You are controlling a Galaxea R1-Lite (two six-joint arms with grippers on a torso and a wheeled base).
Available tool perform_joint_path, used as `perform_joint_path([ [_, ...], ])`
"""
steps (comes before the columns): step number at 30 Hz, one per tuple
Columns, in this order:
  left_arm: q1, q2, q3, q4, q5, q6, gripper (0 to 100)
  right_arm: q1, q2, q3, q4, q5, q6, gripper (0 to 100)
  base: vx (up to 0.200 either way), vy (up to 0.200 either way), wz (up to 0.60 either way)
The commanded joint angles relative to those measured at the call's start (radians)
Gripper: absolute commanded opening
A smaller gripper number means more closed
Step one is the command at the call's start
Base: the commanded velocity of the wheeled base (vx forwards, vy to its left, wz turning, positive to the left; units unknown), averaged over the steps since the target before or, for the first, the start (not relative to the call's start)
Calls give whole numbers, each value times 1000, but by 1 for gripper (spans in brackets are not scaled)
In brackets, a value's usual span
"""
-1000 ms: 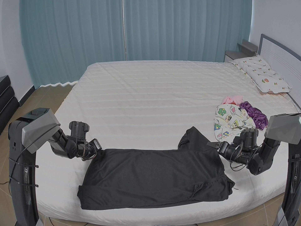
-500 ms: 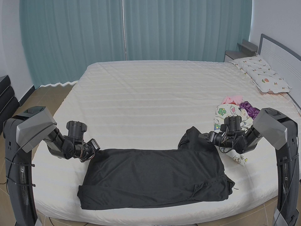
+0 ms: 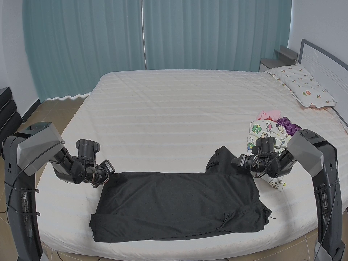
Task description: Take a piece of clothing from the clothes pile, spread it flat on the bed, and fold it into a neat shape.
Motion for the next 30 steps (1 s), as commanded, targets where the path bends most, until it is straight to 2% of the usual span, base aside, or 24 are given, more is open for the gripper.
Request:
perform_joint_path([
  [1,-1,-2,-2,1,0,0,0,-8,-18,31,-7,17,14,0,0,0,0],
  [6,2,-6,-2,0,0,-2,0,-32,-56,83,-50,37,36,0,0,0,0],
  [12,9,-19,3,1,2,-3,0,-47,-98,170,-185,37,131,0,0,0,0],
  [13,24,-27,3,1,2,-3,0,-52,-116,225,-295,39,165,0,0,0,0],
  [17,41,-39,1,-3,0,-28,0,-47,-116,290,-432,37,183,0,0,0,0],
  [30,67,-70,23,-25,-4,-51,0,-24,-95,270,-461,24,169,0,0,0,0],
])
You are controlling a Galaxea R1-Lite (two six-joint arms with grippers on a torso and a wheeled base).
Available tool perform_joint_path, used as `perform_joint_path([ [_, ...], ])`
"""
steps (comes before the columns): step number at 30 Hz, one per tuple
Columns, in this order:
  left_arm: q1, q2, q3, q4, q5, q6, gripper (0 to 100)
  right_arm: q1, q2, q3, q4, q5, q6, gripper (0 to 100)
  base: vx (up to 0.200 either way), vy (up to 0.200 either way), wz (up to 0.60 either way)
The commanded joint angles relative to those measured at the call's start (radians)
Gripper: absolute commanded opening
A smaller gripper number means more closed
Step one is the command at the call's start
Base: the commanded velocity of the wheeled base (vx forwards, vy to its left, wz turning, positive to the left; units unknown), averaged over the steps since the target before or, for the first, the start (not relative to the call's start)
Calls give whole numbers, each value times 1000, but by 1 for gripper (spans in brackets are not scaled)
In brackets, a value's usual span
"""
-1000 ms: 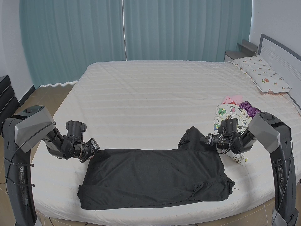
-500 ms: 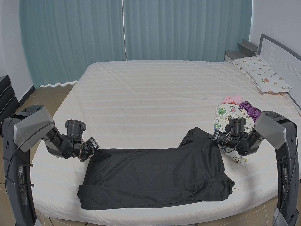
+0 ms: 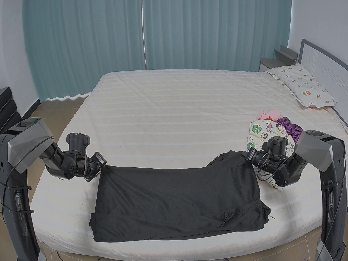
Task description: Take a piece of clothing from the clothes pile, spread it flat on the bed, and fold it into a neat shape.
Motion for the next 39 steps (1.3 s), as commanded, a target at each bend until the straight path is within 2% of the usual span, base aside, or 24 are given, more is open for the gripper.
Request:
perform_joint_path([
  [1,3,-9,5,-1,0,0,0,1,1,-11,-16,1,1,0,0,0,0],
  [9,15,-22,16,-1,-11,0,0,6,1,18,-75,-1,-4,0,0,0,0],
  [15,32,-47,45,-1,-81,3,0,26,7,35,-92,-1,-17,0,0,0,0],
  [22,51,-48,45,-2,-81,9,0,20,-5,44,-95,1,-17,0,0,0,0],
  [34,32,-53,42,-1,-83,49,0,-10,-85,141,-131,14,-4,0,0,0,0],
  [39,37,-56,49,-1,-80,63,0,0,-89,181,-184,13,-5,0,0,0,0],
])
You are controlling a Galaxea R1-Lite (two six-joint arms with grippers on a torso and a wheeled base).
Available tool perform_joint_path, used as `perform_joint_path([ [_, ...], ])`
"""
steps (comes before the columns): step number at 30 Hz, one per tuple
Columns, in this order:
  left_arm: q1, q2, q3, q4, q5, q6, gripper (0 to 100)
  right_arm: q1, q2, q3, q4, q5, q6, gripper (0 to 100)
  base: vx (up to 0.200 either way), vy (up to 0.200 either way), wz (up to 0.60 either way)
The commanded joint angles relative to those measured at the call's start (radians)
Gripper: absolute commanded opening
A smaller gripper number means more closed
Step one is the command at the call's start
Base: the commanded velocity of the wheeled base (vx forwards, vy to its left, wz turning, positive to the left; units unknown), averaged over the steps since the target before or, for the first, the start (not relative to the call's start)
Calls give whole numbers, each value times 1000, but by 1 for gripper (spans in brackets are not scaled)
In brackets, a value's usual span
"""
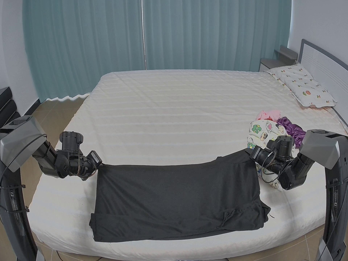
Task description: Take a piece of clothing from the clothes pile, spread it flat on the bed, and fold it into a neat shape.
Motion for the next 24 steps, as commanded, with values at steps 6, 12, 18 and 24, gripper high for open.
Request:
perform_joint_path([
  [6,7,-35,47,-2,4,33,0,-6,-69,110,-21,40,-1,0,0,0,0],
  [12,-2,-77,90,-2,4,52,0,-16,-115,196,-46,78,-2,0,0,0,0],
  [18,-10,-127,194,-3,11,138,0,-43,-175,323,-66,138,-21,0,0,0,0],
  [24,-12,-150,295,-51,11,170,0,-54,-174,420,-126,153,-80,0,0,0,0],
])
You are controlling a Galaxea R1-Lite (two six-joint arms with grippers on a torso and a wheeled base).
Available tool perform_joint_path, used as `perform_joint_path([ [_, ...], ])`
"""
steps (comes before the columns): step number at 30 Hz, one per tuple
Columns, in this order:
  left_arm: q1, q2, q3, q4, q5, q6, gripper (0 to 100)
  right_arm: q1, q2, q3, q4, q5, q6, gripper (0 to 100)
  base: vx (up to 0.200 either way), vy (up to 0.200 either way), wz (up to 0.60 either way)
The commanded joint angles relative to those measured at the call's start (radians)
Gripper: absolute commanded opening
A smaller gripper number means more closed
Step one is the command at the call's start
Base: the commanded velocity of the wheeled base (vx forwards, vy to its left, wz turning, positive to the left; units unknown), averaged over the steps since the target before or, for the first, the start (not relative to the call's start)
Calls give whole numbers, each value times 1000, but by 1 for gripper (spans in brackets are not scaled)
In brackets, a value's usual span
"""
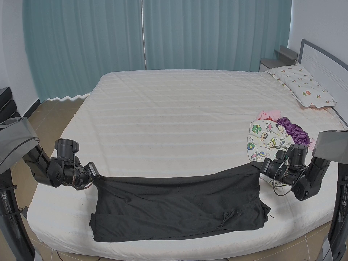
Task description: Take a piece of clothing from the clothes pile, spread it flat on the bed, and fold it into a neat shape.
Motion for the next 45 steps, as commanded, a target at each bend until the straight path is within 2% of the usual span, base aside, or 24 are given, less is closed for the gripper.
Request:
perform_joint_path([
  [1,-2,-30,77,-52,1,3,0,-7,-12,61,-73,3,-15,0,0,0,0],
  [7,-2,-21,28,-97,4,-31,0,16,46,-33,-92,-54,-13,0,0,0,0],
  [11,-2,11,-52,-91,7,-94,0,43,112,-125,-85,-61,-13,0,0,0,0],
  [14,-2,51,-98,-89,10,-103,0,57,143,-188,-61,-64,-12,0,0,0,0],
  [16,-5,117,-159,-89,51,-105,0,68,174,-292,28,-101,-10,0,0,0,0],
  [20,-9,174,-215,-92,100,-118,0,71,203,-379,54,-144,-9,0,0,0,0],
  [26,-9,177,-233,-103,111,-216,0,71,206,-364,47,-150,-6,0,0,0,0],
  [31,-9,167,-187,-103,105,-226,0,68,187,-271,-65,-144,42,0,0,0,0],
  [36,-9,126,-110,-138,91,-220,0,63,166,-183,-136,-124,48,0,0,0,0],
  [41,-11,88,48,-324,71,-213,0,54,145,-62,-245,-66,48,0,0,0,0],
  [45,-12,88,155,-443,67,-206,0,37,117,26,-257,-34,25,0,0,0,0],
])
